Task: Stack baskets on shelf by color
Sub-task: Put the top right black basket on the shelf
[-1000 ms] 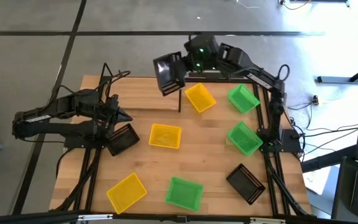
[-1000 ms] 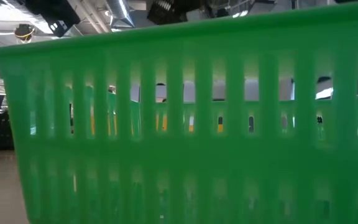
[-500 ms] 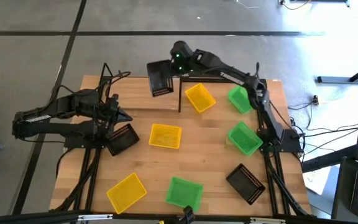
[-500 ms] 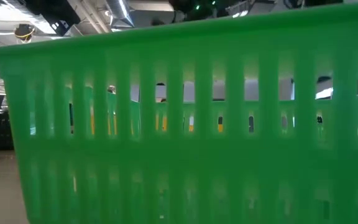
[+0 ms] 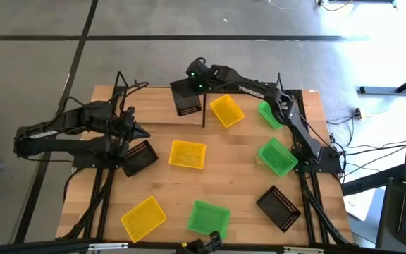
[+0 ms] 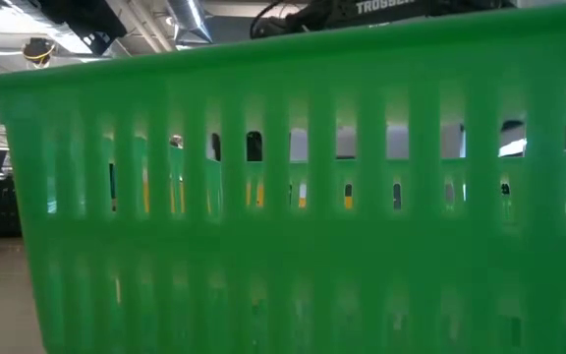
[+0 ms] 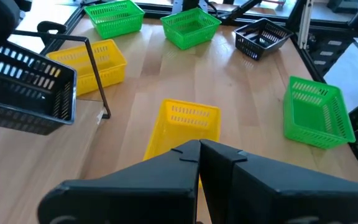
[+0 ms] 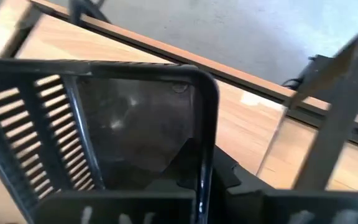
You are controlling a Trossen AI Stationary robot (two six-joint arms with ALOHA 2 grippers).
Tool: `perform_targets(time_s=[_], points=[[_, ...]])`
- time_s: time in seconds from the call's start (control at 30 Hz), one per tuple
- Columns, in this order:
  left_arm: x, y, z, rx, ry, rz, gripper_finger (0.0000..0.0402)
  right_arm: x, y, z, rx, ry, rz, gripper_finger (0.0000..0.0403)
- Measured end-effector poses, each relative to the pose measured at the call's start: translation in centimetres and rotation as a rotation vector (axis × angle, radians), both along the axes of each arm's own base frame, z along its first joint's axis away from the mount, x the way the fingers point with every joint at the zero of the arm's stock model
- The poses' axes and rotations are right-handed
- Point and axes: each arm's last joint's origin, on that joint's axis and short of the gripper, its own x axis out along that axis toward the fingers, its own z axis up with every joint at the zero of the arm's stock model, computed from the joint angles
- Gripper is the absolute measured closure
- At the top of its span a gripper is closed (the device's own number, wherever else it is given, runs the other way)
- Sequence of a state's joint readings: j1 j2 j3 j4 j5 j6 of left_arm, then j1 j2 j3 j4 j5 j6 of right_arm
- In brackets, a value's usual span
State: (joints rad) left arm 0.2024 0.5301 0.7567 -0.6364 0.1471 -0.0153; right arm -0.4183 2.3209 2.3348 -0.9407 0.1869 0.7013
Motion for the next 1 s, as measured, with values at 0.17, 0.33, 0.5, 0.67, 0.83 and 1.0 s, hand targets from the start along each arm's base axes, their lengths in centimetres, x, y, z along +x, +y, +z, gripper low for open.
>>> perform_targets(time_s=[0.17, 0.33, 0.5, 0.67, 0.83, 1.0], points=[[0.0, 0.0, 0.0, 0.002, 0.000, -0.001, 0.0401, 0.0, 0.0, -0.2, 0.004, 0.006, -0.008, 0.0403], [0.0, 0.0, 0.0, 0.002, 0.000, -0.001, 0.0401, 0.0, 0.0, -0.2, 0.027, -0.009, -0.014, 0.0403], [0.0, 0.0, 0.0, 0.001, 0.000, 0.000, 0.0401, 0.0, 0.0, -0.3, 0.061, -0.018, 0.015, 0.0403], [0.0, 0.0, 0.0, 0.001, 0.000, 0.000, 0.0401, -0.2, 0.2, -1.0, 0.122, 0.025, 0.029, 0.0403], [0.0, 0.0, 0.0, 0.001, 0.000, 0.000, 0.0401, -0.2, 0.3, -1.2, 0.131, 0.038, 0.032, 0.0403], [0.0, 0.0, 0.0, -0.001, 0.000, 0.001, 0.0401, -0.1, 0.2, -1.3, 0.123, 0.031, 0.034, 0.0403]])
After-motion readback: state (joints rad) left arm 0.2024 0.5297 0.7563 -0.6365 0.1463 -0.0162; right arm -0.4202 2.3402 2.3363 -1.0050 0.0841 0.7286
